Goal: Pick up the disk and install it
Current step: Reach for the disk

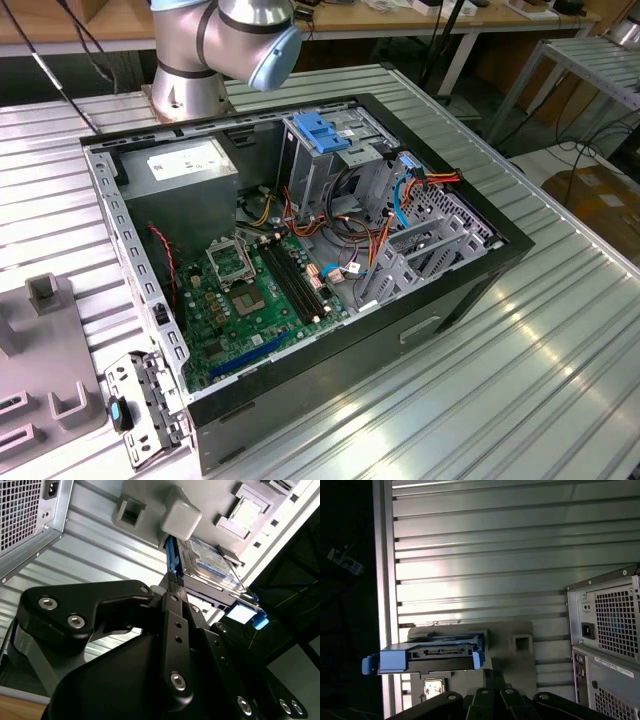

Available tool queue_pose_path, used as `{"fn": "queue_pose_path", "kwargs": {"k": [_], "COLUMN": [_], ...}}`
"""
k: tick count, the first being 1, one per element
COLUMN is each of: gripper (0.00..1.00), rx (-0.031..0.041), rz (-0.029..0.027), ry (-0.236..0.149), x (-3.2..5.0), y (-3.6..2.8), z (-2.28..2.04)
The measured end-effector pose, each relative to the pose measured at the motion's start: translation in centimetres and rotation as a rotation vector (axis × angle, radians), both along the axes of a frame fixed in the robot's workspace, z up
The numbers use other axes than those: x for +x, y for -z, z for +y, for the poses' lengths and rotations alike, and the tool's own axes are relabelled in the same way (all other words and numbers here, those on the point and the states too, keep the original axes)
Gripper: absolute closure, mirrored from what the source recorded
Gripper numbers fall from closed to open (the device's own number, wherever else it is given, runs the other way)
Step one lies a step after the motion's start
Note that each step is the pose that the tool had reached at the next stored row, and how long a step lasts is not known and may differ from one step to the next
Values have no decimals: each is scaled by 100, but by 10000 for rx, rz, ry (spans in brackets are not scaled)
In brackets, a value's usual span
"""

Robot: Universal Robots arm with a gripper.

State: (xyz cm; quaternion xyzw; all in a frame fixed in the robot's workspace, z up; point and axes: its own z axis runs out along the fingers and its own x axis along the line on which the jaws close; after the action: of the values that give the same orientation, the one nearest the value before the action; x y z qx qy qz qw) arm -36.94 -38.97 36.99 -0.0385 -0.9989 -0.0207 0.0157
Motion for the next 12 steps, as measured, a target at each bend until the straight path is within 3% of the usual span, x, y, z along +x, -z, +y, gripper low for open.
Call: {"fn": "queue_pose_path", "kwargs": {"k": [4,7,12], "gripper": [89,89,89], "rx": [1,1,0], "rz": [-2,-1,-2], "ry": [-1,-2,-1], "x": [-158,-362,-595], "y": [7,18,34], "z": [14,36,64]}}
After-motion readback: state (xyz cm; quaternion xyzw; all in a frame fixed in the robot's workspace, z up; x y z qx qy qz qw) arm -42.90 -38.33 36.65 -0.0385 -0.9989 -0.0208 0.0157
